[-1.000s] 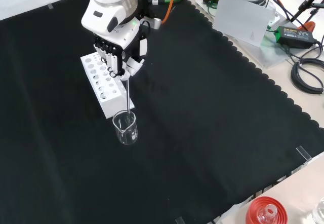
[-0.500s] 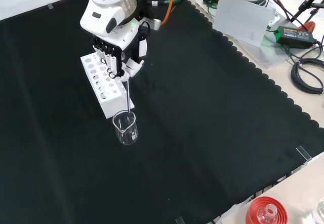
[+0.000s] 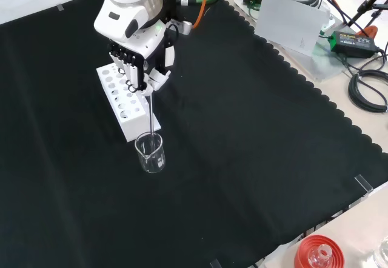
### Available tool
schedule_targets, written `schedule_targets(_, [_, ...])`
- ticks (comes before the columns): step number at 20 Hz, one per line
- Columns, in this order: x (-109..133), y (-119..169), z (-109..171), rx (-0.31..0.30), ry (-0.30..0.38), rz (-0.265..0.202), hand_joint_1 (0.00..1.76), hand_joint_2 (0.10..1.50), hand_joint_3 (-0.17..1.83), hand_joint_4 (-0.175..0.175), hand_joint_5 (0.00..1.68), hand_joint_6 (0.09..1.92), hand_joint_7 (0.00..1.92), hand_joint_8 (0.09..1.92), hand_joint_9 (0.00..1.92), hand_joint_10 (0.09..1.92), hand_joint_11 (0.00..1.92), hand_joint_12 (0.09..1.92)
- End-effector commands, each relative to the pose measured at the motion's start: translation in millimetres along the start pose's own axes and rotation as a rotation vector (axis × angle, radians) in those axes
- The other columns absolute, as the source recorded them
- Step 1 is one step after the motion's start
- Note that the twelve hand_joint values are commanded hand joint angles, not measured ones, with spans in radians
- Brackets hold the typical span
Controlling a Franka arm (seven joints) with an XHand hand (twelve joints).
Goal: Put the glass rod back on the white test tube rack.
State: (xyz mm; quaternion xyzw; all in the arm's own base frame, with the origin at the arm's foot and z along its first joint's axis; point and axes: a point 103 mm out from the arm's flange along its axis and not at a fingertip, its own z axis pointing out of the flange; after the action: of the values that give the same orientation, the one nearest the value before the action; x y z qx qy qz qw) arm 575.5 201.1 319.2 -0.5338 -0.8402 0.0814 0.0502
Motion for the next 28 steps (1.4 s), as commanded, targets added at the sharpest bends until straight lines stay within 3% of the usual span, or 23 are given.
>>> schedule_targets(1, [-13.5, -10.5, -14.6, -0.029, 0.018, 0.008, 1.33, 0.62, 0.73, -0.175, 1.19, 0.62, 1.38, 0.74, 1.76, 0.45, 1.60, 0.74])
schedule_targets(16, [-42.4, -39.3, -58.5, -0.085, 0.028, 0.037, 1.33, 0.62, 0.73, -0.175, 1.19, 0.62, 1.39, 0.73, 1.76, 0.45, 1.60, 0.74])
schedule_targets(28, [-91.5, -72.2, -65.7, -0.098, 0.043, 0.077, 1.33, 0.62, 0.73, -0.175, 1.19, 0.61, 1.39, 0.73, 1.76, 0.45, 1.60, 0.74])
